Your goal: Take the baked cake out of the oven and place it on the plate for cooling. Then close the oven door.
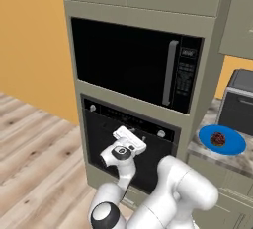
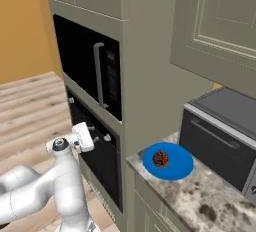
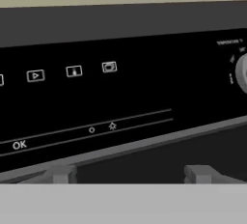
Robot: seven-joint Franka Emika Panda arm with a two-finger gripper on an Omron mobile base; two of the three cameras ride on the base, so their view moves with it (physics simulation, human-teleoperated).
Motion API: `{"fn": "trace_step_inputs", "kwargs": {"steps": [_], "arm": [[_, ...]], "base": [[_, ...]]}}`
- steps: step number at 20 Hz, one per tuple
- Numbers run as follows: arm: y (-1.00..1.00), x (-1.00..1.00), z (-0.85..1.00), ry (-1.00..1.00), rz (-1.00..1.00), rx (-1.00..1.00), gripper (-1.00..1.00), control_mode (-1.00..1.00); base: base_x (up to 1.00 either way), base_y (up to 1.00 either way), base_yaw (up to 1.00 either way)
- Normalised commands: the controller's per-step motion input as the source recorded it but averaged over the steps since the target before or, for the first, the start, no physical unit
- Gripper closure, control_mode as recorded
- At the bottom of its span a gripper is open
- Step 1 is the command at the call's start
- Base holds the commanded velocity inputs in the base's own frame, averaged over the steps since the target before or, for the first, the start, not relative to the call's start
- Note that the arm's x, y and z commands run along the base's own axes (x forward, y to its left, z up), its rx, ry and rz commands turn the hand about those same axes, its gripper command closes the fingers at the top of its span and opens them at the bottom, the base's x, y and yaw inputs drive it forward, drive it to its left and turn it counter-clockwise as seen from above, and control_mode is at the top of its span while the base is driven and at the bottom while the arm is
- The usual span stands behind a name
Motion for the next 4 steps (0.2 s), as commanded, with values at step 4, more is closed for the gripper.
{"fn": "trace_step_inputs", "kwargs": {"steps": [4], "arm": [[0.00,0.00,0.00,0.00,0.00,0.00,-1.00,-1.00]], "base": [[0.00,0.00,0.00]]}}
